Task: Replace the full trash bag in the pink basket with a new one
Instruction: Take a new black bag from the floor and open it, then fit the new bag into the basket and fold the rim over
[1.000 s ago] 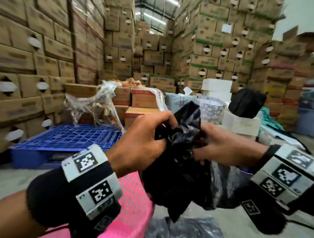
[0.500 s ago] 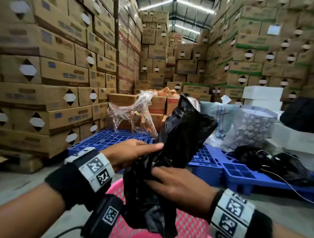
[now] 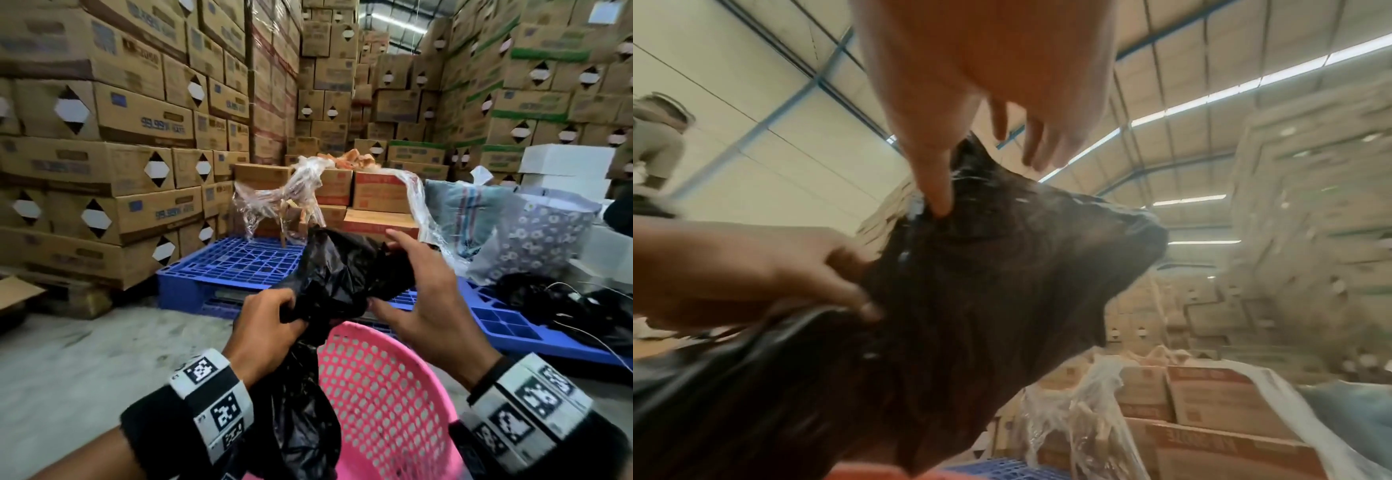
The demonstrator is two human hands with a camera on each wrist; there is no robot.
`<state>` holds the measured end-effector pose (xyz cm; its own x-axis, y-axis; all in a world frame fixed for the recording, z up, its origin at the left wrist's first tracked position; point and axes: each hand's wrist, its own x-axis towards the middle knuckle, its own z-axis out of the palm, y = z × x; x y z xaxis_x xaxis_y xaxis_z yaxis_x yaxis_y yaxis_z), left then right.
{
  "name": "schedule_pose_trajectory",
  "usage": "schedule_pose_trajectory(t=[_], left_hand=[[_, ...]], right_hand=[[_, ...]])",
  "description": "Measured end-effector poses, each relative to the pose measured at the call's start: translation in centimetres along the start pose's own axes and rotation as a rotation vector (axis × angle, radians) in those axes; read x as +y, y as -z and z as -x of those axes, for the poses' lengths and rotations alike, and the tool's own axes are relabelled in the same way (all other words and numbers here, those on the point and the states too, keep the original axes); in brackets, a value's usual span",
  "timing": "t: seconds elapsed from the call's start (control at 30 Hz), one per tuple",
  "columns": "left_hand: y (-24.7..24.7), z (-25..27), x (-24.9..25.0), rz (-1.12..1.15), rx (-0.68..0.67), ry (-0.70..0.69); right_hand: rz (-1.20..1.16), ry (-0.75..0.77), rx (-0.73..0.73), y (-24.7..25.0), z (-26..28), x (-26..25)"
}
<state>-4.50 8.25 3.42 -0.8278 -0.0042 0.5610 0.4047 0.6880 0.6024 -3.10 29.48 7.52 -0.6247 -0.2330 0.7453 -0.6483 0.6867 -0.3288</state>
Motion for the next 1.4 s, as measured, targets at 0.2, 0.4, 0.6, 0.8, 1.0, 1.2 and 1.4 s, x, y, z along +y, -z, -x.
schedule_pose_trajectory(t=[0.2,0.4,0.6,0.8,1.0,1.2,1.4], left_hand=[[0.2,1.2,0.6,0.094,-0.195,0.138],[4.2,-1.0,2.3,0.037,-0.320,-0.359],[1.8,0.5,1.0,-0.106,-0.691,-0.534],[2.6,1.6,0.4,-0.314,-0.768,-0.559],[4.6,1.3,-0.4,-0.663,-0.712,-0.505],[6.8,1.2,-1.1,-0.630,-0.715,-0.487],[7.8,3.8,-1.9,-0.369,-0.868,-0.410]], right_hand=[[0.044,0.150,-0.093,-1.1,0.6,0.5],[0.092,0.404,-0.376,-0.6,2.0,-1.5],[-0.076,0.349,-0.648,-0.3,3.5,-2.1],[-0.045,0.196,-0.745,1.1,4.8,1.5],[0.071,0.073,-0.774,2.0,5.1,4.7],[0.099,-0.036,-0.774,2.0,4.3,5.0],[0.027,0.008,-0.986,1.5,6.0,1.2]])
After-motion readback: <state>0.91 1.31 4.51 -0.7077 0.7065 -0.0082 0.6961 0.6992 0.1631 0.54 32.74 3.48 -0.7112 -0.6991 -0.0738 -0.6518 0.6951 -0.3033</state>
